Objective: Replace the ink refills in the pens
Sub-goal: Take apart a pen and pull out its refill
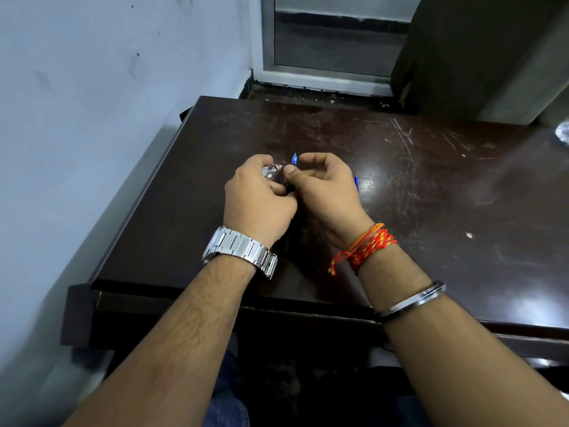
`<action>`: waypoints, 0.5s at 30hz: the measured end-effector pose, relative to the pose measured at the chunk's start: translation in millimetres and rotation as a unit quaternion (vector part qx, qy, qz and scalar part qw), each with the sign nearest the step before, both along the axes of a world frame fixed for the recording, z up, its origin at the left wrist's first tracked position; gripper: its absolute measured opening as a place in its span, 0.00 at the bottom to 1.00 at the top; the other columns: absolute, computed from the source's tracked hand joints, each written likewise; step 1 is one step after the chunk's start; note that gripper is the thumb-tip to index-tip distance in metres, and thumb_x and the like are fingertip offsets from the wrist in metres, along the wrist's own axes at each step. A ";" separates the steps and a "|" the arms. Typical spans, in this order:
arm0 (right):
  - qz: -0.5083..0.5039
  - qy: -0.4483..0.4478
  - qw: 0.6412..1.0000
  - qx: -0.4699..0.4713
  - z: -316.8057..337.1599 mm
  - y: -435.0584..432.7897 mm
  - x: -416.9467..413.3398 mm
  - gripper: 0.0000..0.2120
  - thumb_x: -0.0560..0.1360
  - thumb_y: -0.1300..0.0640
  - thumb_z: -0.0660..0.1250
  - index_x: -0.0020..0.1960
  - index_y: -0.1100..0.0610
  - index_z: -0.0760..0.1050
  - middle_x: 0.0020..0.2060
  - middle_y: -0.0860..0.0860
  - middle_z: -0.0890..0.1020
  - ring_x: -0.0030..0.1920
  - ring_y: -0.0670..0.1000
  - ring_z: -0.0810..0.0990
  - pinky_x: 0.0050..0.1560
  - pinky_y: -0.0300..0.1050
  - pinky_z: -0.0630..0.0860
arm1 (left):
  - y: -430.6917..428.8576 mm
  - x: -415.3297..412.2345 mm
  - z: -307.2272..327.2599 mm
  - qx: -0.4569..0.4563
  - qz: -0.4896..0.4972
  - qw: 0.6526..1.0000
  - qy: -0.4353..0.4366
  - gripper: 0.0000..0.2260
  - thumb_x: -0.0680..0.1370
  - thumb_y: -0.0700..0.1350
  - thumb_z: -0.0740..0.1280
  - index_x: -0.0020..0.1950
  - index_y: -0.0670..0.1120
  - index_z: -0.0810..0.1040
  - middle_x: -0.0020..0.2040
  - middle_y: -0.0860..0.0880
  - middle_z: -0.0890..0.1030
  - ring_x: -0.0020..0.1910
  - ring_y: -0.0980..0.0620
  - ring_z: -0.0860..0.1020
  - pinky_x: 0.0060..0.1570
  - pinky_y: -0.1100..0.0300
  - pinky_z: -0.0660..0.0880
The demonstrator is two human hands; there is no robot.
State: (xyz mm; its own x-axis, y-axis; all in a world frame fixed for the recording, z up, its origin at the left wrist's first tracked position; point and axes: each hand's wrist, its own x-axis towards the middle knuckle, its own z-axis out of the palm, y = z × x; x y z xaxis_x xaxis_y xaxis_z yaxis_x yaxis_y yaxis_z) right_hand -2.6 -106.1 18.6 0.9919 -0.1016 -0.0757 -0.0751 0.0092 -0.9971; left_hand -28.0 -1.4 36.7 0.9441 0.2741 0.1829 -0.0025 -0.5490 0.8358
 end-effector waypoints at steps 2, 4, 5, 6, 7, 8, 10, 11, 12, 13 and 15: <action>0.004 0.007 0.999 0.034 1.8 -0.6 1.2 0.08 0.77 0.62 0.67 0.53 0.52 0.73 0.40 0.51 0.86 0.40 0.50 0.84 0.45 0.47 0.80 | -0.1 0.5 0.2 -0.003 0.000 1.000 0.004 0.25 0.66 0.42 0.77 0.61 0.47 0.77 0.32 0.55 0.82 0.45 0.54 0.83 0.45 0.63 0.75; 0.002 0.005 1.000 0.031 2.4 -0.9 1.4 0.08 0.76 0.59 0.69 0.54 0.52 0.73 0.45 0.52 0.85 0.43 0.52 0.83 0.47 0.49 0.80 | 0.1 0.5 0.0 -0.002 0.000 1.000 0.002 0.25 0.66 0.41 0.76 0.61 0.47 0.77 0.31 0.57 0.80 0.45 0.54 0.82 0.46 0.63 0.76; 0.000 0.003 1.000 0.004 1.1 -1.0 1.0 0.12 0.74 0.55 0.72 0.54 0.52 0.73 0.46 0.52 0.83 0.44 0.52 0.82 0.49 0.50 0.79 | 0.1 0.1 -0.2 0.001 0.001 1.000 -0.002 0.23 0.66 0.41 0.75 0.61 0.47 0.77 0.31 0.56 0.80 0.44 0.53 0.82 0.46 0.61 0.77; -0.002 0.000 1.000 -0.026 1.0 -0.7 -0.9 0.16 0.72 0.53 0.75 0.54 0.52 0.72 0.46 0.51 0.81 0.45 0.52 0.82 0.50 0.51 0.79 | 0.0 -0.5 -0.3 0.004 0.002 1.000 -0.007 0.21 0.67 0.41 0.74 0.60 0.47 0.78 0.31 0.55 0.80 0.43 0.52 0.82 0.45 0.60 0.78; -0.003 -0.001 0.999 -0.040 1.5 -0.3 -2.5 0.17 0.71 0.53 0.76 0.54 0.52 0.72 0.44 0.51 0.81 0.44 0.51 0.82 0.49 0.50 0.80 | -0.4 -0.8 -0.4 0.006 0.003 1.000 -0.010 0.20 0.67 0.41 0.73 0.59 0.47 0.78 0.31 0.54 0.80 0.43 0.51 0.82 0.45 0.60 0.78; -0.004 -0.002 0.999 -0.033 1.3 -0.4 -2.7 0.15 0.72 0.56 0.76 0.53 0.53 0.72 0.42 0.52 0.81 0.42 0.51 0.82 0.47 0.50 0.80 | -0.7 -0.7 -0.4 0.004 0.001 1.000 -0.009 0.20 0.67 0.41 0.73 0.59 0.47 0.78 0.29 0.54 0.80 0.42 0.51 0.82 0.44 0.60 0.78; -0.003 0.001 1.000 0.014 2.6 -0.4 -1.2 0.10 0.75 0.63 0.71 0.52 0.53 0.73 0.40 0.54 0.84 0.38 0.50 0.82 0.43 0.47 0.78 | -0.9 0.4 -0.9 0.001 -0.002 1.000 -0.002 0.23 0.67 0.41 0.75 0.61 0.47 0.77 0.28 0.57 0.79 0.42 0.54 0.82 0.44 0.63 0.76; -0.005 0.004 1.000 0.030 4.0 -0.3 -0.5 0.09 0.76 0.65 0.68 0.52 0.53 0.73 0.41 0.54 0.85 0.39 0.50 0.82 0.43 0.47 0.77 | -0.4 1.1 -1.1 0.001 -0.001 1.000 0.000 0.24 0.66 0.42 0.76 0.62 0.47 0.77 0.28 0.57 0.79 0.43 0.55 0.82 0.44 0.64 0.75; -0.008 0.004 0.999 0.035 4.8 0.1 -0.1 0.09 0.76 0.64 0.67 0.51 0.52 0.74 0.43 0.56 0.85 0.40 0.51 0.82 0.44 0.47 0.77 | 0.3 1.4 -1.0 0.003 -0.001 1.000 0.000 0.25 0.66 0.42 0.77 0.62 0.47 0.77 0.29 0.58 0.79 0.43 0.56 0.82 0.44 0.64 0.75; -0.007 0.003 1.000 0.027 4.8 -0.1 0.2 0.07 0.76 0.61 0.69 0.52 0.52 0.74 0.46 0.57 0.85 0.41 0.52 0.81 0.45 0.48 0.77 | 0.9 1.7 -1.2 0.005 -0.001 1.000 -0.001 0.26 0.65 0.42 0.77 0.62 0.47 0.77 0.29 0.58 0.79 0.44 0.55 0.82 0.45 0.64 0.75; -0.001 0.004 1.000 -0.005 3.6 0.2 -2.5 0.12 0.73 0.54 0.74 0.53 0.53 0.74 0.46 0.58 0.84 0.41 0.52 0.81 0.46 0.51 0.78 | 1.4 1.2 -1.2 0.009 0.000 1.000 -0.007 0.24 0.66 0.42 0.76 0.61 0.46 0.77 0.29 0.58 0.78 0.44 0.53 0.82 0.46 0.61 0.78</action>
